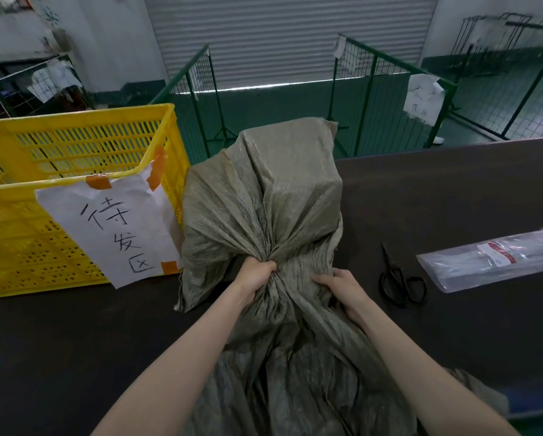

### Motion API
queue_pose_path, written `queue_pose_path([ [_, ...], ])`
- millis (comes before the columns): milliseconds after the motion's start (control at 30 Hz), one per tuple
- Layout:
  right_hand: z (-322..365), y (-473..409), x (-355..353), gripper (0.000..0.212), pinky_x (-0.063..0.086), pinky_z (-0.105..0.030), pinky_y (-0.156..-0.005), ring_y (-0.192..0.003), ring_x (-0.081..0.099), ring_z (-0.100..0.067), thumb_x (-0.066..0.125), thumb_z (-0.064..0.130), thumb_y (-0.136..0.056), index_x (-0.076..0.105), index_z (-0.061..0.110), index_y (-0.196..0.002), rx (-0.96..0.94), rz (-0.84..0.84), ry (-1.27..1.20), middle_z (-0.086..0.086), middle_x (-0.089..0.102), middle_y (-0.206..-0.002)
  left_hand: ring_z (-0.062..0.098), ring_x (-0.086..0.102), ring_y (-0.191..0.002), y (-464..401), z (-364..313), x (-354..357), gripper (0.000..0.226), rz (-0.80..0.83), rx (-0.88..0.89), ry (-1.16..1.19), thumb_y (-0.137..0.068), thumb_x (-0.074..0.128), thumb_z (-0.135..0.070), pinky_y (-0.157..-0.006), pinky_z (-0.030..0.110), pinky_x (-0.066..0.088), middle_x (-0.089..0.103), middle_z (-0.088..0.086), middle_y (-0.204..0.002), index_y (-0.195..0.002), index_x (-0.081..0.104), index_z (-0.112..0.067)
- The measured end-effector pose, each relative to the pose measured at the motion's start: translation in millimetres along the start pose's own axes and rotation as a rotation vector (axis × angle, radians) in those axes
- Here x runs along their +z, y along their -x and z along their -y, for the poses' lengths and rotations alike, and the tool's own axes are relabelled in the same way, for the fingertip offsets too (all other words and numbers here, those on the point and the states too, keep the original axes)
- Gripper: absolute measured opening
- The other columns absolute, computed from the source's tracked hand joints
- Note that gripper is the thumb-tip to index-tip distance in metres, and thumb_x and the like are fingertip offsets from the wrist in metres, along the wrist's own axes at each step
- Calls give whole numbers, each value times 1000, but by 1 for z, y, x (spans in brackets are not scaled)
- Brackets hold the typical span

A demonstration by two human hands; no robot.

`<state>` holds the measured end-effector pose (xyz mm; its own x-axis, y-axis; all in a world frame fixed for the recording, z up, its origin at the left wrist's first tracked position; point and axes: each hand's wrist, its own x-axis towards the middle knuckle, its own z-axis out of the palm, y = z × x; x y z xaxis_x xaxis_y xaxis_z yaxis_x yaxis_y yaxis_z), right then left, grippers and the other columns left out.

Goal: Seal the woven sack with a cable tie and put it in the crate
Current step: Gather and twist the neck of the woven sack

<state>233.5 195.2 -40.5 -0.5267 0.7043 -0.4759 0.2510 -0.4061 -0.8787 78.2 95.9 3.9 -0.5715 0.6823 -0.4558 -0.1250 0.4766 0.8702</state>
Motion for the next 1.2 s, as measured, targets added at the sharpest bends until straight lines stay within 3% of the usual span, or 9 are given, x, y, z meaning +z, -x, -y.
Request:
queue_pose_path([
  [267,5,27,17,46,50,-34,-92,-104,62,-13,70,18,-84,44,17,-122,-199,16,-2,1,62,-114,18,58,-102,-3,9,5,46,33,-47,197,-93,58,-19,-93,28,46,60,9,-127,-136,49,-6],
  [400,3,40,27,54,45,-30,-98,-113,57,-10,63,11,-87,39,22,-134,-249,40,104,6,59,-122,15,62,-85,-2,-3,0,60,153,-202,73,-80,74,-39,-74,27,50,67,8,-113,-129,57,-9],
  [600,-8,61,28,27,39,-1,-66,-104,59,-11,57,18,-90,60,21,-116,-340,-123,465,11,64,-101,23,64,-84,-14,2,0,50,168,-261,35,-82,72,-20,-69,28,52,66,9,-90,-126,57,1],
  [667,-13,65,32,37,40,-5,-81,-113,54,-13,54,17,-92,50,24,-128,-362,-97,504,10,60,-112,22,64,-82,-15,6,4,47,157,-232,85,-85,67,-15,-68,27,52,67,11,-91,-126,57,3],
  [733,-17,66,36,52,32,-29,-104,-125,44,-15,48,21,-94,33,29,-143,-359,-51,703,8,51,-125,21,65,-88,-18,8,8,49,162,-198,130,-86,68,-23,-73,27,53,68,11,-102,-128,57,0],
  [833,-22,64,40,56,20,-40,-102,-120,41,-19,40,28,-97,18,33,-149,-323,-21,914,6,39,-115,21,64,-105,-20,6,13,73,221,-180,128,-71,75,-55,-98,36,50,67,7,-120,-129,59,-14],
  [933,-26,63,50,54,24,-41,-99,-118,42,-21,38,29,-98,19,29,-149,-370,10,973,4,38,-121,22,67,-103,-23,3,13,75,270,-213,-3,-61,79,-58,-96,36,52,71,6,-113,-122,65,-16],
  [1100,-35,61,60,54,32,-40,-101,-126,41,-20,44,27,-96,27,25,-147,-444,56,949,1,40,-135,27,68,-97,-30,4,8,50,301,-229,-114,-68,84,-25,-91,41,54,72,15,-103,-112,70,-7],
  [1200,-26,61,46,36,40,-16,-87,-105,55,-13,58,18,-88,60,22,-124,-471,8,606,0,60,-114,26,68,-74,-29,6,8,31,276,-210,-23,-78,72,-15,-77,36,58,72,17,-83,-104,68,2],
])
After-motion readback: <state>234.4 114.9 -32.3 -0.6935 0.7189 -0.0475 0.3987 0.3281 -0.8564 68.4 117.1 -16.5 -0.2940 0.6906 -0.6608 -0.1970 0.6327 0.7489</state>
